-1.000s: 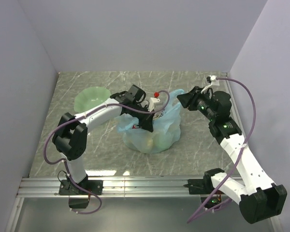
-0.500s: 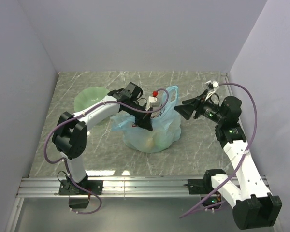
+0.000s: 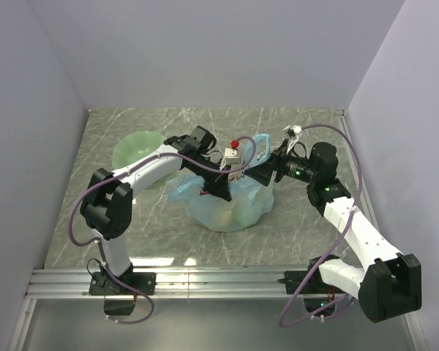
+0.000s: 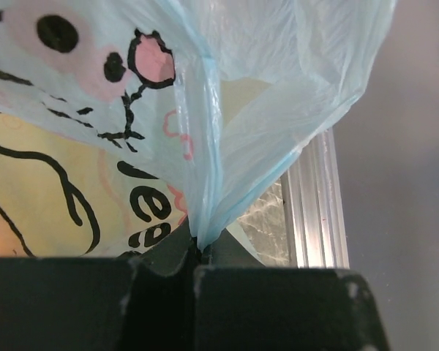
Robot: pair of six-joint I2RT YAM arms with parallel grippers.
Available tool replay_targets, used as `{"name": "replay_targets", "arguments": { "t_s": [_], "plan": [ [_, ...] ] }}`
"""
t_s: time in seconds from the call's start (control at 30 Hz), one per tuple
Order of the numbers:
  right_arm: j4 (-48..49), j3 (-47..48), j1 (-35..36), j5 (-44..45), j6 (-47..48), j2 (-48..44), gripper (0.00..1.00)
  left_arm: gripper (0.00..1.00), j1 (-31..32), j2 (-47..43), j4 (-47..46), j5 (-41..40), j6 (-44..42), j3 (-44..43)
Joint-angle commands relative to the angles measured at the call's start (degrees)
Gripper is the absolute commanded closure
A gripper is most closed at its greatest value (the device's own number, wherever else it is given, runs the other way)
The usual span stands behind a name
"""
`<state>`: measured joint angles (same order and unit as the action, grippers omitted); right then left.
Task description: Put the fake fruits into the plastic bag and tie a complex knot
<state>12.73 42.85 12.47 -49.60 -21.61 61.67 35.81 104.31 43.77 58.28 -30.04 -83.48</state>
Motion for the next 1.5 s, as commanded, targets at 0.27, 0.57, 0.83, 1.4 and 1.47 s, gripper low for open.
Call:
{"name": "replay_targets", "arguments": {
  "t_s": [0.27,0.57,0.83,1.4,1.47],
  "plan": [
    [5.73,-4.53,2.56,6.00,2.27,-2.51,1.00,0.73,-0.83,-3.83,-3.50,3.25,4.61,-0.72],
    [0.11,-3.48,5.71,12.23,6.56,-5.77,1.00,0.01,-3.82,-17.03,-17.70,-14.92,31.81,-6.87],
    [-6.05,-1.72,10.02,22.26,10.27,-6.74,1.00,0.01,-0.57,-18.71,-29.35,-27.94,43.57,-9.15],
    [-7.90,0.30,13.81,27.11,12.64,-6.04,1.00,0.01,8.13,-13.35,-35.85,-38.59,44.19,-10.12],
    [-7.99,0.30,13.90,27.02,12.64,-6.03,1.00,0.02,8.48,-13.17,-36.38,-39.82,43.84,-8.98]
  ]
}}
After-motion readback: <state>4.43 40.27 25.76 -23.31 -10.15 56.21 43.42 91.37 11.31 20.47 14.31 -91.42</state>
